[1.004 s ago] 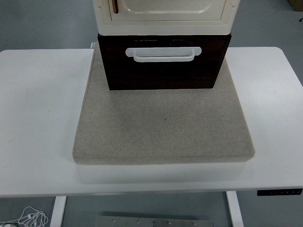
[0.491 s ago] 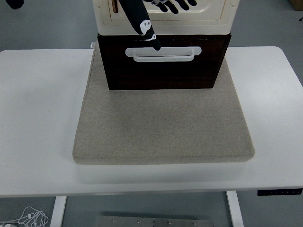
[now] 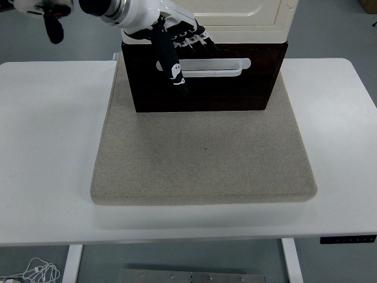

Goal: Open the drawer under the combination cabinet

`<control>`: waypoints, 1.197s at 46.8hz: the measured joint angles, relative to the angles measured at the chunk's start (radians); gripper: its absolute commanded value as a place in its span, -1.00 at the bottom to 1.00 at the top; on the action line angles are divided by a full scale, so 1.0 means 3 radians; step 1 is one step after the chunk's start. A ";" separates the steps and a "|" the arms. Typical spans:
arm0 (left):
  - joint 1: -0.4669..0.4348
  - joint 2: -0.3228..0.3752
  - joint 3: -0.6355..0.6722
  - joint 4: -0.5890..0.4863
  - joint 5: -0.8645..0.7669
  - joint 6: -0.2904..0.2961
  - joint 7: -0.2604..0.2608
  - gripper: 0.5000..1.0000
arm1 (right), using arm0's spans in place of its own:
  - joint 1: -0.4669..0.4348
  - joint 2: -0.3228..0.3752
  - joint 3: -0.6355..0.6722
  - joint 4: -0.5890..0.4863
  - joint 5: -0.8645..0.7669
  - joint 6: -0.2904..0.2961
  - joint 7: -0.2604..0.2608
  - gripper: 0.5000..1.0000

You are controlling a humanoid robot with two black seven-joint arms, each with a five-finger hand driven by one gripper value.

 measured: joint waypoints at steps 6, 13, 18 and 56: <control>0.0074 -0.0108 0.0002 0.0018 0.0010 0.0061 0.0031 1.00 | 0.0000 0.0000 0.0000 0.0000 0.0000 0.0000 -0.0001 0.70; 0.0144 -0.0225 0.0006 0.0100 0.0020 0.0132 0.0054 1.00 | -0.0001 0.0000 0.0000 0.0000 0.0000 0.0000 -0.0001 0.70; 0.0198 -0.0284 0.0006 0.0140 0.0020 0.0216 0.0057 1.00 | -0.0001 0.0000 0.0000 0.0000 0.0000 0.0000 -0.0002 0.70; 0.0391 -0.0491 -0.0023 0.0381 0.0016 0.0513 0.0113 1.00 | 0.0000 0.0000 0.0000 0.0000 0.0000 0.0000 -0.0001 0.70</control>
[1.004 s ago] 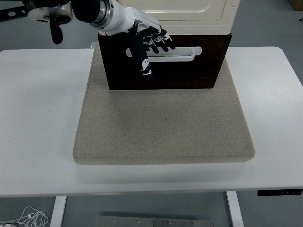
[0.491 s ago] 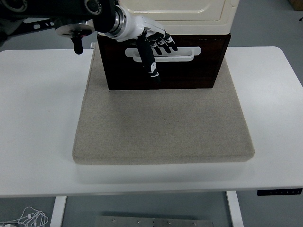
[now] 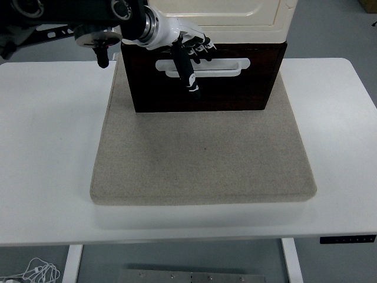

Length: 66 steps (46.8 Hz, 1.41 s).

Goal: Open the drawer under the combination cabinet

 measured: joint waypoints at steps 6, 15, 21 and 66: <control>0.0021 -0.0006 0.0000 0.0001 0.0000 0.0033 0.0033 1.00 | 0.0000 0.0000 0.0000 0.0000 0.0000 0.0000 0.0001 0.70; 0.0069 -0.0123 -0.0021 -0.0001 0.0000 0.0045 0.0035 1.00 | 0.0000 0.0000 0.0000 0.0000 0.0000 0.0000 0.0001 0.70; 0.0073 -0.0135 -0.0031 0.0000 0.0001 0.0045 0.0035 1.00 | 0.0000 0.0000 0.0000 0.0000 0.0000 0.0000 0.0001 0.70; 0.0206 -0.0138 -0.0092 0.0150 0.0005 0.0070 0.0051 1.00 | 0.0000 0.0000 0.0000 0.0000 0.0000 0.0000 0.0000 0.70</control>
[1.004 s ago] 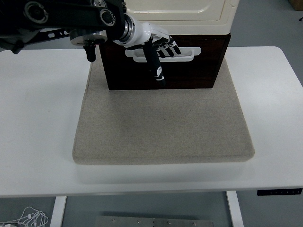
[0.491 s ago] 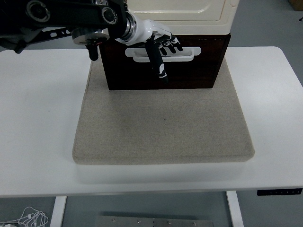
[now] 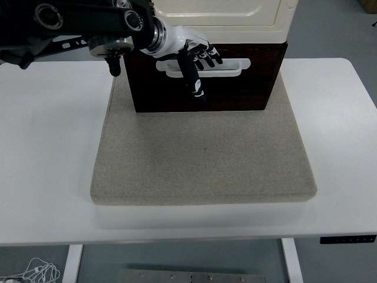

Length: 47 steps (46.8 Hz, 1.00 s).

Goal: Open the drawer under the combination cabinet

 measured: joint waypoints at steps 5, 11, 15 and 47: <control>0.0009 0.0000 0.0002 0.0003 0.0002 -0.0010 0.0000 1.00 | 0.0000 0.0000 0.0000 0.0000 0.0000 0.0000 0.0000 0.70; 0.0012 0.0000 0.0002 -0.0013 0.0012 -0.0032 0.0000 1.00 | 0.0000 0.0000 0.0000 0.0000 0.0000 0.0000 0.0000 0.70; 0.0011 0.0000 0.0000 -0.0018 0.0012 -0.0054 0.0000 1.00 | 0.0000 0.0000 0.0000 0.0000 0.0000 0.0000 0.0000 0.70; -0.0062 0.0025 -0.0004 -0.0038 0.0016 -0.0404 0.0001 1.00 | 0.0000 0.0000 0.0000 0.0000 0.0000 0.0000 -0.0001 0.70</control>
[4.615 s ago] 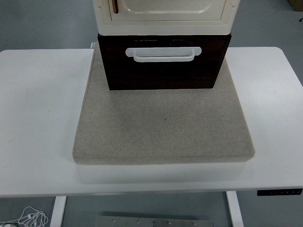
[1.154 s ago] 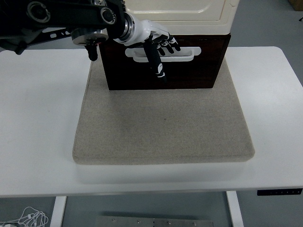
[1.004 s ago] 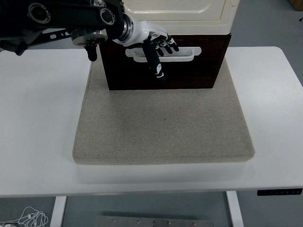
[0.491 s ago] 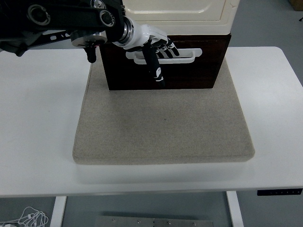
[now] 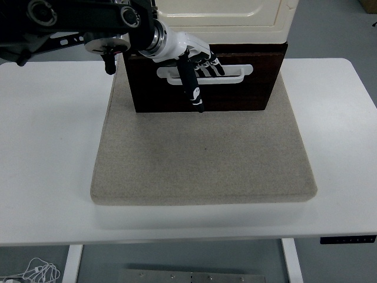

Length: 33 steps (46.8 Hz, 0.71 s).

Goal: Open the drawer under the combination cabinet

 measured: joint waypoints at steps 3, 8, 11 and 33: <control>-0.0006 0.0005 0.0000 0.0000 0.0000 -0.0047 0.0000 1.00 | 0.0000 0.0000 0.0000 0.0000 0.0000 0.0000 0.0000 0.70; -0.0014 0.0006 -0.0001 0.0001 0.0000 -0.0093 0.0000 1.00 | 0.0000 0.0000 0.0000 0.0000 0.0000 0.0000 0.0000 0.70; -0.0030 0.0009 -0.0001 -0.0003 0.0000 -0.0133 0.0000 1.00 | 0.0000 0.0000 0.0000 0.0000 0.0000 0.0000 0.0000 0.70; -0.0132 0.0014 -0.0013 -0.0016 0.0000 -0.0388 0.0005 1.00 | 0.0000 0.0000 0.0000 0.0000 0.0000 0.0000 0.0000 0.70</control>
